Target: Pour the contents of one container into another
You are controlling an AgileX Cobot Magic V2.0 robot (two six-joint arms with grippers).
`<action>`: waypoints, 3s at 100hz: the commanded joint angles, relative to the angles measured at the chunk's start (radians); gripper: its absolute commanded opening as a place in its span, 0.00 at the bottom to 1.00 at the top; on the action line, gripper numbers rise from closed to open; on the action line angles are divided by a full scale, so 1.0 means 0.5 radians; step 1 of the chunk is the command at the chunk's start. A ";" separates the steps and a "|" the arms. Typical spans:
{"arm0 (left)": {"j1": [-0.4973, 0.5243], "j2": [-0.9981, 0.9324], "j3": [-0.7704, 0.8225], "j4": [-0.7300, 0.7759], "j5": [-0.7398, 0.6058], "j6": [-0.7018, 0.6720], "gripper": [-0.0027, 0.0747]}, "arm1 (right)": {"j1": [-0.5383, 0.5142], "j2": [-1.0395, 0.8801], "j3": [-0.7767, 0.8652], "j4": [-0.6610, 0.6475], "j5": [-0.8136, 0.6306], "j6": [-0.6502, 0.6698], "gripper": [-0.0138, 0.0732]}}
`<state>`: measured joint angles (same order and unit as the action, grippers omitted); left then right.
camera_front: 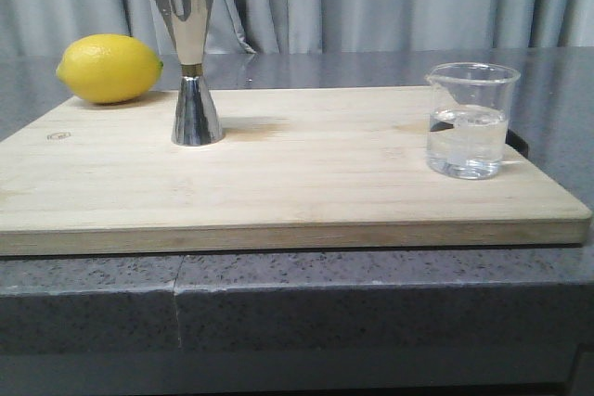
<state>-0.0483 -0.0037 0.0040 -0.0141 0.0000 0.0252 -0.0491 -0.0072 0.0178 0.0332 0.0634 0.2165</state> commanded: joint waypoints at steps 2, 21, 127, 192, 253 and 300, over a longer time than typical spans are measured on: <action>-0.015 -0.051 0.072 -0.002 -0.148 -0.004 0.01 | -0.011 -0.041 0.044 -0.006 -0.164 -0.023 0.07; -0.015 -0.051 0.072 -0.002 -0.148 -0.004 0.01 | -0.011 -0.041 0.044 -0.006 -0.164 -0.023 0.07; -0.015 -0.027 -0.186 -0.148 0.014 -0.008 0.01 | -0.011 -0.012 -0.174 -0.578 -0.282 -0.023 0.07; -0.015 0.625 -0.967 0.082 0.356 -0.005 0.01 | -0.011 0.876 -1.175 -0.555 0.484 -0.023 0.07; -0.012 0.626 -0.967 0.082 0.351 -0.013 0.01 | -0.011 0.885 -1.175 -0.555 0.497 -0.023 0.08; 0.024 0.634 -0.967 0.082 0.347 -0.030 0.81 | -0.011 0.885 -1.175 -0.574 0.525 -0.008 0.84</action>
<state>-0.0375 0.2950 -0.4439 0.0271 0.2596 0.0207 -0.0491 0.4231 -0.5352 -0.2354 0.3887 0.2165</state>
